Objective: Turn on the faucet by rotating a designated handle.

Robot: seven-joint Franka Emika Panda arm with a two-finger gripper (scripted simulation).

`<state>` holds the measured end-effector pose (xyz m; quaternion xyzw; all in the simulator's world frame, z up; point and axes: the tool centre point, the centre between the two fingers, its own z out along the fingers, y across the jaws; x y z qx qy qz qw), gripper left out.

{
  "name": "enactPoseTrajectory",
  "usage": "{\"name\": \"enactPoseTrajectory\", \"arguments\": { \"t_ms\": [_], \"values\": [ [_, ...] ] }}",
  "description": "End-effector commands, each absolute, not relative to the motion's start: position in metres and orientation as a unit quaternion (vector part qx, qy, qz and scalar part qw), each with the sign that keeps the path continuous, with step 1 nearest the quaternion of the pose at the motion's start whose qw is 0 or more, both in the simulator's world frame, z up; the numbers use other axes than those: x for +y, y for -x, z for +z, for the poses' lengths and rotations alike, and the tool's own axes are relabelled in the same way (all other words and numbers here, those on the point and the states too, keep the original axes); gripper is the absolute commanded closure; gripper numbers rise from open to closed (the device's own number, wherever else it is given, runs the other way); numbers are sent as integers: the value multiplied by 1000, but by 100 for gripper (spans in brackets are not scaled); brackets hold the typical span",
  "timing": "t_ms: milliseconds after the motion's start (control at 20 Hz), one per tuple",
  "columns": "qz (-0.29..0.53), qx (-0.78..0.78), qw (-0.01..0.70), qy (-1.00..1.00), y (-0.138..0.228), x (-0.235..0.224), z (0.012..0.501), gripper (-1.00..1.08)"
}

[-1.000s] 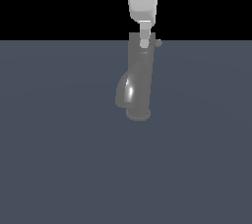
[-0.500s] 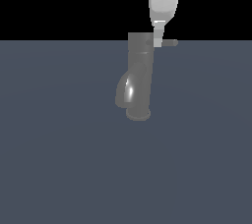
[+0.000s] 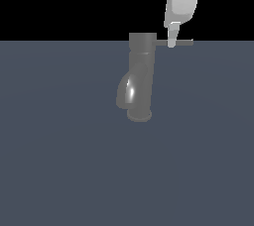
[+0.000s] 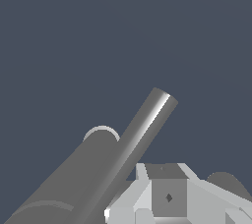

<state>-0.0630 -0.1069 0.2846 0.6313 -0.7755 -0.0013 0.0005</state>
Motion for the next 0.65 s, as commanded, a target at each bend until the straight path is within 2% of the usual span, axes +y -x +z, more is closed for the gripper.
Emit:
{"name": "enactPoseTrajectory", "arguments": {
  "t_ms": [0,600],
  "values": [
    [0,-782,0,-624,58,-126,284,108],
    [0,-785,0,-619,34,-166,284,108]
  ]
}}
